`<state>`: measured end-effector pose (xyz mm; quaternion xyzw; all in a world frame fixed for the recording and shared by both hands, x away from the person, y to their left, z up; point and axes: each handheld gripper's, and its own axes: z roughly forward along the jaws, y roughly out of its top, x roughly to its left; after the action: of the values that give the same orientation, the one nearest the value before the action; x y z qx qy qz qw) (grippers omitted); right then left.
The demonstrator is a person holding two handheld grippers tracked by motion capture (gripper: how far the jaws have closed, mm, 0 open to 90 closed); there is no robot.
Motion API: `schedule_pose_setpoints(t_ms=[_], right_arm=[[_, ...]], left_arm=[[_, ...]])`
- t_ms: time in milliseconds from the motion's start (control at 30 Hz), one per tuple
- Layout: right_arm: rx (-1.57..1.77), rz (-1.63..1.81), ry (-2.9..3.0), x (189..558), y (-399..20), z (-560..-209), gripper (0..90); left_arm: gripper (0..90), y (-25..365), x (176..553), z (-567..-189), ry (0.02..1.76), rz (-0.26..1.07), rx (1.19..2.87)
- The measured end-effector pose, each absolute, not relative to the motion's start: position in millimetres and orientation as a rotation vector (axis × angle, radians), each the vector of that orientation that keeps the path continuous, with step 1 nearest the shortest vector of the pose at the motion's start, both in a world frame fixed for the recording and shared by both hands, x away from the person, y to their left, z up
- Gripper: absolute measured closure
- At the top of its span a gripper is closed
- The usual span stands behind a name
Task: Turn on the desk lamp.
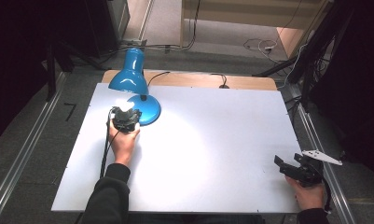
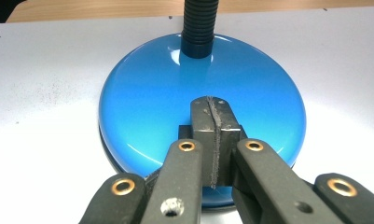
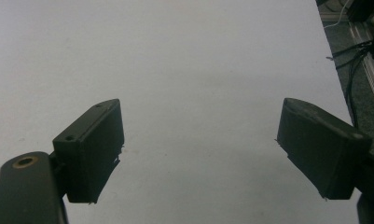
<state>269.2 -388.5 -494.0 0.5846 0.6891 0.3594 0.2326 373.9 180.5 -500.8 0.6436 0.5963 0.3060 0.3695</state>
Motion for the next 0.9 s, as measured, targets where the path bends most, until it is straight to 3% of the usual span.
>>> schedule_pose_setpoints(t_ms=[667, 900], right_arm=[[1.607, 0.985, 1.893, 269.3, -388.3, -494.0, 13.2], [1.608, 0.986, 1.890, 269.3, -388.6, -493.7, 13.2]], left_arm=[[90.0, 182.8, 374.1, -500.7, 1.528, 0.764, 1.642], [89.1, 187.4, 374.6, -500.0, 1.544, 0.695, 1.603]])
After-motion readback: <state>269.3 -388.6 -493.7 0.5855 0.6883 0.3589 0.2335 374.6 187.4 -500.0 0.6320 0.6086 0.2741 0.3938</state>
